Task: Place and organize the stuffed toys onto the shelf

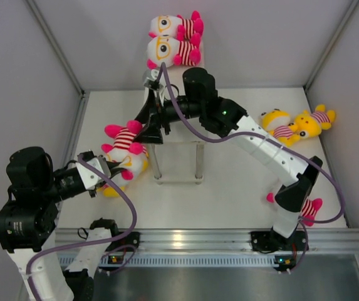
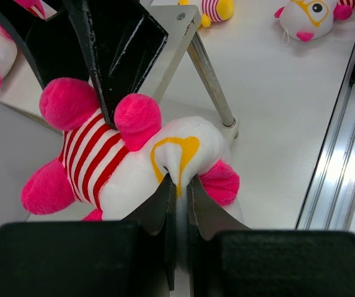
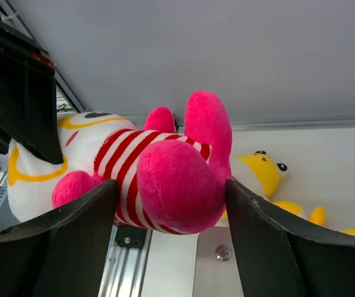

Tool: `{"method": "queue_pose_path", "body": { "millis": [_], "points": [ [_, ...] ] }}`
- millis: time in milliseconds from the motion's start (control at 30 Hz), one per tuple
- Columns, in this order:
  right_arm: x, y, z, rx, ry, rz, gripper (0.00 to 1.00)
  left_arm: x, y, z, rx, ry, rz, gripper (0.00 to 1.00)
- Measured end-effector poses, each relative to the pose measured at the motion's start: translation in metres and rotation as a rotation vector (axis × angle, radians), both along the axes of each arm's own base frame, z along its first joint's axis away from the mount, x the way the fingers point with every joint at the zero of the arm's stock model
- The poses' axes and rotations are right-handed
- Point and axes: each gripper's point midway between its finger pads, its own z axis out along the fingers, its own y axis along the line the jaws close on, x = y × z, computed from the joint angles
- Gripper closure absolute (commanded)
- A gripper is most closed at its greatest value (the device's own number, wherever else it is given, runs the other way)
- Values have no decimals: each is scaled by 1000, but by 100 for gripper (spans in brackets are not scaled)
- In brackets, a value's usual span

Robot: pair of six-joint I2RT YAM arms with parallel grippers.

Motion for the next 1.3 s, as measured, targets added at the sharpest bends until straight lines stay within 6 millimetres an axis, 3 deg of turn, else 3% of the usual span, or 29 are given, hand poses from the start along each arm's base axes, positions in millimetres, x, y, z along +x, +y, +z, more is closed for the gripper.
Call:
{"method": "queue_pose_path", "body": {
  "millis": [67,100,133,200,233,267,333,367,400,467,600,733,833,900,967,1167,1300],
  "points": [
    [-5,2,-1,-2,6,16,59,0,0,0,0,2,0,97],
    [-6,3,-1,-1,5,22,90,0,0,-1,1,3,1,97],
    [-10,4,-1,1,8,31,100,0,0,-1,1,2,1,96],
    [-14,6,1,7,15,41,100,1,0,-1,2,4,1,87],
    [-14,7,3,15,9,39,100,1,1,-1,4,3,4,76],
    [-12,7,3,21,3,29,100,2,2,-1,10,-3,10,54],
    [-6,6,-1,21,-5,-23,100,4,5,-1,21,-5,32,41],
    [0,2,-2,24,-13,-76,100,6,7,-1,23,3,54,27],
    [3,1,-2,26,-18,-97,100,7,10,-2,25,10,77,19],
    [20,-9,4,47,-45,-223,100,13,20,-4,22,47,166,13],
    [57,-49,45,174,-118,-525,100,28,41,-5,3,94,352,9],
    [95,-109,95,373,-151,-859,100,41,60,0,-21,96,505,9],
    [119,-148,107,490,-119,-1056,100,47,70,2,-31,92,573,9],
    [137,-165,99,534,-86,-1162,100,50,74,2,-37,93,601,9],
    [155,-171,77,530,-48,-1247,100,53,76,0,-39,99,620,9],
    [191,-165,-9,418,59,-1395,100,56,79,-2,-39,108,637,9],
    [195,-164,-9,469,102,-1408,100,58,80,-7,-33,119,647,9]
  ]
}}
